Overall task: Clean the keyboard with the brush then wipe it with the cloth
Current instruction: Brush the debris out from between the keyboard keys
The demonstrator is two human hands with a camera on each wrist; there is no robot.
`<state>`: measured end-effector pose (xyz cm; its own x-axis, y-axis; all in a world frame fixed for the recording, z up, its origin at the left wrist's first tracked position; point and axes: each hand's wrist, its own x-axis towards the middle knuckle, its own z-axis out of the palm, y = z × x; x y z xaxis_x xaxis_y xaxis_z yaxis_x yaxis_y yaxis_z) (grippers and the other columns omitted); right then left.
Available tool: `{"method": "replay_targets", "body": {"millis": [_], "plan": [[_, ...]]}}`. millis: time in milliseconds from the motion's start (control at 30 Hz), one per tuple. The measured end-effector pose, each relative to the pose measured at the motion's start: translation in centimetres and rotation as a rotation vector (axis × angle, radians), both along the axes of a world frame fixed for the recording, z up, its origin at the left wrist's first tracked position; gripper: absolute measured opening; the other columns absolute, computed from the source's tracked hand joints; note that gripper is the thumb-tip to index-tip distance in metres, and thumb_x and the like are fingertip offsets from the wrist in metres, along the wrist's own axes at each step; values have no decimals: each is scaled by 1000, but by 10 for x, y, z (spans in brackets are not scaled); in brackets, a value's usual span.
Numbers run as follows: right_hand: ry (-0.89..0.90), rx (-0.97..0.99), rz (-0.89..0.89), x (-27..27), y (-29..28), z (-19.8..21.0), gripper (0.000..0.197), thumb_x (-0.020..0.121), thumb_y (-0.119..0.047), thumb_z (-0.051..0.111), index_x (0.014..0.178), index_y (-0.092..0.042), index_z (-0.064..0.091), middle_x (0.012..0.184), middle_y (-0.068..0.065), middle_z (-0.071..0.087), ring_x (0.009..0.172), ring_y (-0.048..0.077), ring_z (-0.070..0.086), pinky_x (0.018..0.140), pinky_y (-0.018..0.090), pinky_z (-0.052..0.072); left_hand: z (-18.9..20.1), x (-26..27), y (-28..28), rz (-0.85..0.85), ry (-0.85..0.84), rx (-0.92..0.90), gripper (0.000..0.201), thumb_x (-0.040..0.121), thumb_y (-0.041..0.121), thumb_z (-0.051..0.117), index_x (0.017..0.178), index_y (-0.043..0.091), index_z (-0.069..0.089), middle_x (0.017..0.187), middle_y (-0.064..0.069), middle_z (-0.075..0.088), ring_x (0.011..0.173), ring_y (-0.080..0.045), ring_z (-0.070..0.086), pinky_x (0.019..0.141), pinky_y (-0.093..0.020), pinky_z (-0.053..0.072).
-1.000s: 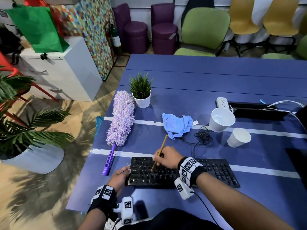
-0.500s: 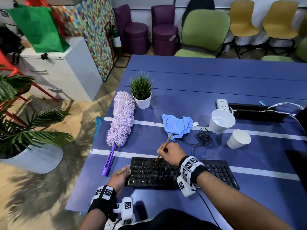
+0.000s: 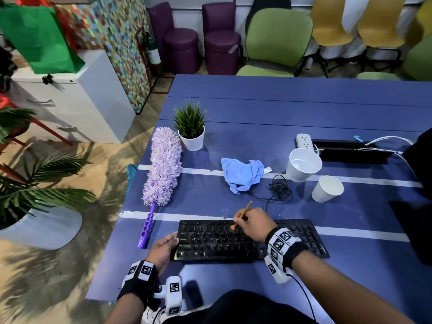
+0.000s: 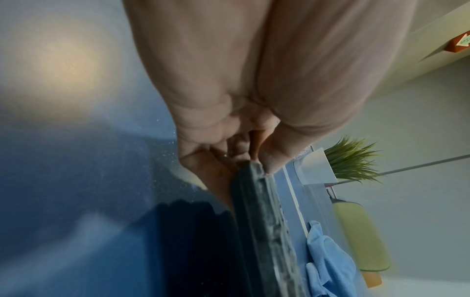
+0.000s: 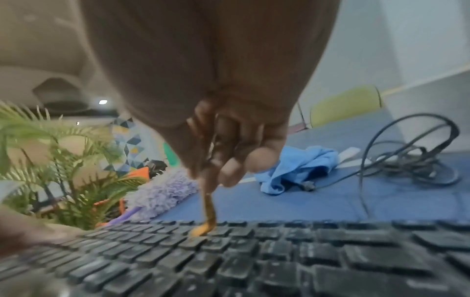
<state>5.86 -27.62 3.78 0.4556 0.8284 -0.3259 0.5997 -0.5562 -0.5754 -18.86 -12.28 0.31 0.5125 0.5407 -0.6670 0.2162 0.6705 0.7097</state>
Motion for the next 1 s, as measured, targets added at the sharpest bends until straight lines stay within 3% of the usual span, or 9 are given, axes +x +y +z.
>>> {"method": "replay_targets", "body": {"millis": [67, 200, 300, 433, 567, 700, 833, 933, 1000], "plan": [[100, 50, -58, 6, 0, 0, 16, 89, -33, 59, 77, -27, 69, 74, -7, 72, 71, 8, 67, 72, 27, 54, -1, -1, 0, -5, 8, 3, 28, 96, -8, 34, 100, 0, 60, 72, -8, 74, 60, -16, 71, 53, -24, 57], [237, -12, 110, -5, -3, 12, 14, 90, -29, 62, 80, -24, 70, 69, -6, 70, 63, 0, 61, 64, 14, 47, -5, -1, 2, 7, 19, -3, 27, 95, -8, 35, 105, -2, 59, 73, -8, 74, 60, -17, 71, 53, -25, 57], [-5, 21, 26, -2, -5, 8, 17, 92, -35, 57, 79, -30, 65, 73, -12, 67, 68, 5, 61, 70, 23, 50, -5, -1, 2, 2, 15, 4, 28, 95, -7, 35, 109, -4, 59, 73, -8, 74, 60, -17, 71, 53, -26, 57], [236, 13, 28, -3, -3, 8, 15, 89, -31, 64, 80, -22, 73, 72, -3, 74, 64, 4, 64, 69, 27, 55, -5, -2, 3, -6, 29, 14, 28, 96, -7, 35, 105, 0, 60, 75, -9, 74, 62, -17, 71, 54, -25, 57], [-13, 7, -42, -2, -5, 3, 22, 93, -37, 54, 86, -25, 70, 79, -13, 65, 79, 10, 64, 73, 26, 50, -7, -1, 3, -18, 22, 30, 28, 96, -8, 35, 108, -2, 59, 75, -10, 74, 63, -18, 71, 55, -24, 57], [139, 31, -30, -2, 2, 7, 17, 91, -31, 61, 79, -23, 71, 71, -6, 72, 63, 1, 64, 72, 30, 56, -9, -2, 4, -21, 25, 45, 28, 96, -7, 36, 110, -4, 59, 79, -11, 74, 67, -18, 72, 60, -25, 58], [-31, -7, -77, -4, 7, 8, 23, 93, -35, 51, 79, -23, 64, 79, -1, 71, 72, 16, 63, 68, 31, 51, -10, -2, 3, -26, 34, 49, 29, 96, -7, 35, 101, 1, 62, 76, -8, 75, 66, -16, 72, 57, -23, 57], [94, 5, -48, -6, 17, 10, 19, 89, -31, 58, 76, -21, 68, 73, -4, 72, 71, 9, 66, 76, 34, 57, -8, -2, 2, -34, 35, 73, 30, 95, -8, 35, 100, 2, 62, 77, -7, 75, 72, -18, 71, 60, -22, 56], [64, -32, -17, -10, 24, 11, 20, 90, -34, 56, 77, -24, 68, 78, -4, 72, 77, 13, 67, 76, 35, 56, -9, -2, 3, -36, 32, 82, 29, 95, -8, 35, 103, 0, 61, 77, -7, 75, 71, -18, 71, 59, -22, 56]]}}
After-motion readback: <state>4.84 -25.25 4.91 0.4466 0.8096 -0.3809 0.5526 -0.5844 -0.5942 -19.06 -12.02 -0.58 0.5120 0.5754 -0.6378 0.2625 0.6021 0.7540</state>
